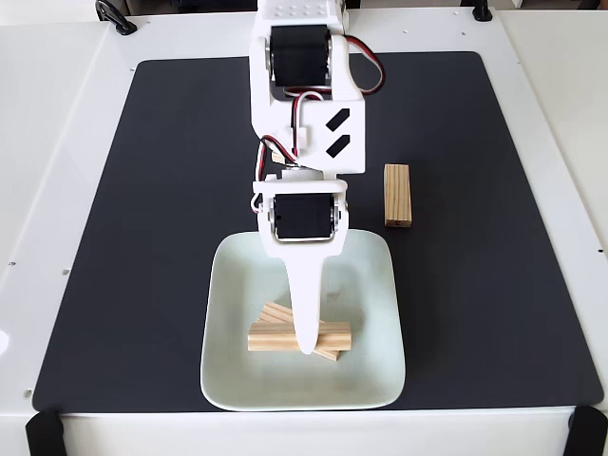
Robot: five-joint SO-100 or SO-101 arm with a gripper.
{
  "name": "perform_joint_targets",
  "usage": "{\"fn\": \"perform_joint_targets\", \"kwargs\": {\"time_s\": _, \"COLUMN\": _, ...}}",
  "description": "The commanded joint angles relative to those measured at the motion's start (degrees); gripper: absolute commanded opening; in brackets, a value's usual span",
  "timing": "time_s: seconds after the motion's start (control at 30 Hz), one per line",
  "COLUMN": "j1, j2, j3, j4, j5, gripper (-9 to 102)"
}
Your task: Pick up the wooden block and place them on the plate.
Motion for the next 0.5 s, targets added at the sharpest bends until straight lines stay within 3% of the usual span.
{"fn": "perform_joint_targets", "kwargs": {"time_s": 0.0, "j1": -0.2, "j2": 1.0, "j3": -1.1, "j4": -0.4, "j5": -0.4, "gripper": -1}}
{"fn": "perform_joint_targets", "kwargs": {"time_s": 0.37, "j1": -0.4, "j2": 1.0, "j3": -1.3, "j4": -0.5, "j5": -0.4, "gripper": 0}}
{"fn": "perform_joint_targets", "kwargs": {"time_s": 0.47, "j1": -0.4, "j2": 1.0, "j3": -1.3, "j4": -0.5, "j5": -0.4, "gripper": 5}}
